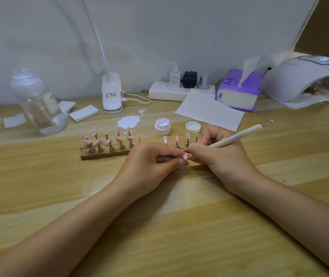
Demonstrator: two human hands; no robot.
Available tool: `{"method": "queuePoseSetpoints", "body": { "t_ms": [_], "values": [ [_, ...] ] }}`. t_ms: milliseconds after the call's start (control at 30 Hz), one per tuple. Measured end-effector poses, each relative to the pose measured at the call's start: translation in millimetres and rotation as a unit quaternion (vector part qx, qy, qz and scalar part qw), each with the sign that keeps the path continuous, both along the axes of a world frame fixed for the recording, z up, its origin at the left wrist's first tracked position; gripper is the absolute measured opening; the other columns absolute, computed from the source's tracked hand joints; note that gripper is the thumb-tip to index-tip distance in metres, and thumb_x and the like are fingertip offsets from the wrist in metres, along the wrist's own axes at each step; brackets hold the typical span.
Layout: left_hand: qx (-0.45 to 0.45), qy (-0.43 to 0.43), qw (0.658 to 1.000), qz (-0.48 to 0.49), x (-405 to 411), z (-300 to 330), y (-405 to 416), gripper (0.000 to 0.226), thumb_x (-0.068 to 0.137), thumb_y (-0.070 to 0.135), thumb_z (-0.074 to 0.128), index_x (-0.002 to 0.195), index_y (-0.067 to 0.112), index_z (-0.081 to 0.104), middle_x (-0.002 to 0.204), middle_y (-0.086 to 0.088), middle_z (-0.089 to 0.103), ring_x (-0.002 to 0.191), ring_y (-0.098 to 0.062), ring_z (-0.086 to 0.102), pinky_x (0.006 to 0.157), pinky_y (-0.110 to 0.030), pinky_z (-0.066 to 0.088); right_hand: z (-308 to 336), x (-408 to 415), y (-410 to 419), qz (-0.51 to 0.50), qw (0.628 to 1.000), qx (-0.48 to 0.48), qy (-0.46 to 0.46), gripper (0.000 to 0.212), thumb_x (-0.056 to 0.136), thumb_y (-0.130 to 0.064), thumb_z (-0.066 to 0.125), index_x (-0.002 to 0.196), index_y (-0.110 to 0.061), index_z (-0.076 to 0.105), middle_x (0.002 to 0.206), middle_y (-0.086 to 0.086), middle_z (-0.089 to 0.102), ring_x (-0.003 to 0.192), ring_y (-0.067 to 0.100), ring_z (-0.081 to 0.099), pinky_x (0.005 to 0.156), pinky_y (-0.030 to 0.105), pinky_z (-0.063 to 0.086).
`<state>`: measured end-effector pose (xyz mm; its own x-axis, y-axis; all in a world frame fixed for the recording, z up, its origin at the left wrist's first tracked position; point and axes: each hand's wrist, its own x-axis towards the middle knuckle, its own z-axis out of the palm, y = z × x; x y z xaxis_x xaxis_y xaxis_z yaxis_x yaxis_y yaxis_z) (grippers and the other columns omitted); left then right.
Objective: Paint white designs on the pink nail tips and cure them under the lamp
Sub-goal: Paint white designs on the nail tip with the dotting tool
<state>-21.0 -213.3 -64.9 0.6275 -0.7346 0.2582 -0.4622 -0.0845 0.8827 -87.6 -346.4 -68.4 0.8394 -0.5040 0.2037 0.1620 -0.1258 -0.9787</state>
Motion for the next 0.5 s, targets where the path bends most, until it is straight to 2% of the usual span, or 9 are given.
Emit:
{"method": "queuePoseSetpoints", "body": {
  "t_ms": [100,267,400,500],
  "values": [
    [0.001,-0.006,1.0,0.001,0.1,0.0,0.2,0.02,0.077,0.005,0.069,0.08,0.024,0.072,0.063,0.017,0.069,0.066,0.011,0.061,0.065,-0.004,0.044,0.3,-0.2,0.5,-0.001,1.0,-0.007,0.002,0.027,0.055,-0.008,0.06,0.042,-0.02,0.041,0.05,0.005,0.036,0.063,0.02,0.036,0.063,0.034,0.033],
    [0.002,-0.009,1.0,-0.001,-0.5,0.9,0.1,0.018,0.077,0.003,0.069,0.083,0.02,0.073,0.063,0.017,0.068,0.065,0.012,0.06,0.064,-0.003,0.043,0.0,-0.4,-0.4,-0.002,1.0,0.003,0.0,0.027,0.056,-0.008,0.061,0.042,-0.021,0.043,0.05,0.004,0.039,0.063,0.02,0.04,0.066,0.036,0.038],
    [0.003,-0.004,1.0,0.005,-0.4,0.2,-0.1,0.019,0.077,0.004,0.07,0.081,0.022,0.072,0.063,0.017,0.068,0.065,0.011,0.061,0.064,-0.003,0.043,-0.1,-0.2,-0.7,0.003,1.0,-0.001,-0.01,0.038,0.061,0.001,0.066,0.043,-0.02,0.04,0.049,0.004,0.035,0.061,0.02,0.036,0.062,0.034,0.033],
    [0.008,-0.007,1.0,0.007,-0.1,-0.2,-0.1,0.015,0.077,0.004,0.069,0.084,0.016,0.074,0.065,0.015,0.069,0.065,0.012,0.06,0.064,-0.003,0.043,-0.1,-0.2,-1.0,-0.004,1.0,0.006,-0.013,0.046,0.067,0.011,0.064,0.043,-0.019,0.039,0.05,0.004,0.036,0.063,0.02,0.036,0.066,0.035,0.035]
  ]
}}
